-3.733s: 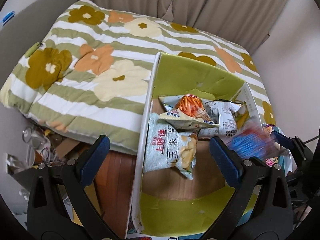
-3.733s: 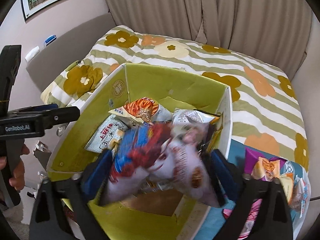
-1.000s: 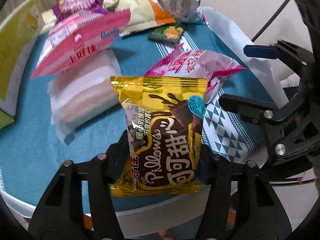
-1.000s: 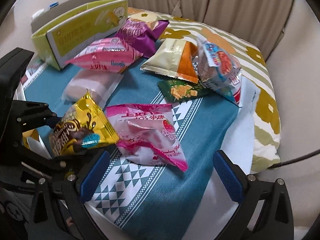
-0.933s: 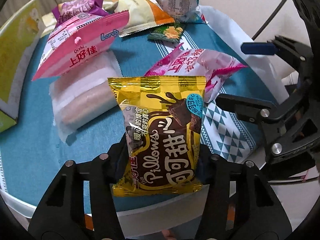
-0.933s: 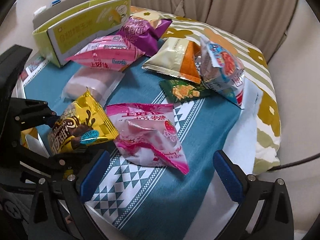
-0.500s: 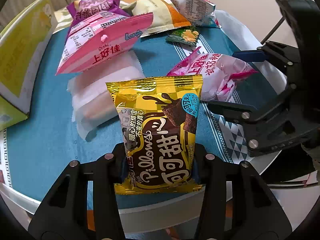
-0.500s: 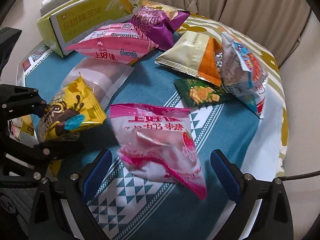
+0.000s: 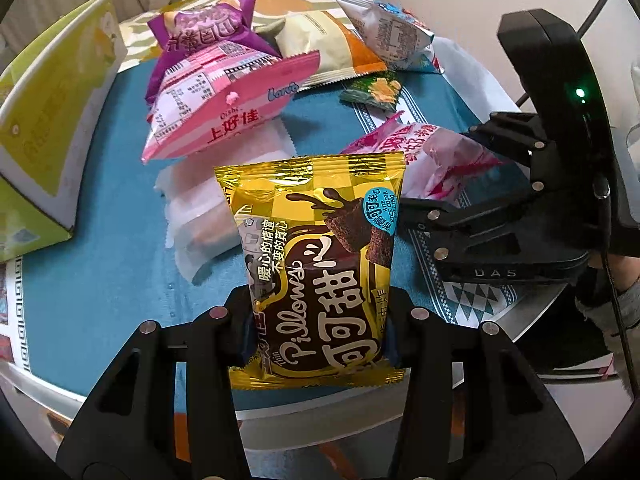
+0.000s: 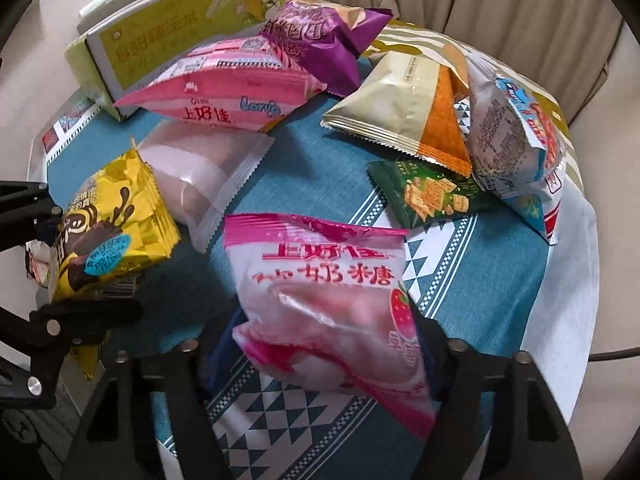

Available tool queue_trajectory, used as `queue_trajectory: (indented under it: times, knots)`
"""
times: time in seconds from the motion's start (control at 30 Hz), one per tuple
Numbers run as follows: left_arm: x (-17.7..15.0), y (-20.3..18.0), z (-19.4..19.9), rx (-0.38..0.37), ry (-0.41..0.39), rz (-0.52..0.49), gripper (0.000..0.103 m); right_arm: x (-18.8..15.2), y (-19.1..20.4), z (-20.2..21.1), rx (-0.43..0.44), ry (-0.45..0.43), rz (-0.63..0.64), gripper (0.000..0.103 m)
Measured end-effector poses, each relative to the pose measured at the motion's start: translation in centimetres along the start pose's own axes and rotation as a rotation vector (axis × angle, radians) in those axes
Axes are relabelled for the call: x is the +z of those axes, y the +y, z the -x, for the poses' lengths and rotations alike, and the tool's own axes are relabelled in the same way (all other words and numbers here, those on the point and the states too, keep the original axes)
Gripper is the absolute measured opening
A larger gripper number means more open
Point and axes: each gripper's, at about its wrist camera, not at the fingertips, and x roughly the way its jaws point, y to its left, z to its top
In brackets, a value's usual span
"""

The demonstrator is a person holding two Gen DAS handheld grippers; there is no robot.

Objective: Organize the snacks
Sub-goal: 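Carry the yellow and pink bags over the box and release them inside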

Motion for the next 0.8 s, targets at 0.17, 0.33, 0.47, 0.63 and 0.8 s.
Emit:
queue_trajectory:
  times: [0.17,0.33,0.47,0.63,0.8]
  knots:
    - [0.4,0.2,1.0,-0.005,-0.015,0.015,0.043,-0.3,-0.2,1.4,0.006,-0.021,-0.029,0.057]
    - [1.2,0.6,3.4,-0.012,-0.052,0.022,0.043,0.1,-0.2,4.2,-0.003,-0.054,-0.06,0.056]
    - [2.6,1.5,6.6,-0.007,-0.107,0.041,0.043,1.3,0.4,6.6,-0.019,-0.07,-0.088,0.056]
    - [4.4,4.2,11.0,0.028,-0.191,0.069,0.043,3.8,1.5,9.8,-0.053,-0.109,-0.096,0.056]
    - [6.3,9.0,14.9,0.085,-0.253,0.121,0.043,7.9,3.4,12.5,-0.046,-0.17,-0.089,0.056]
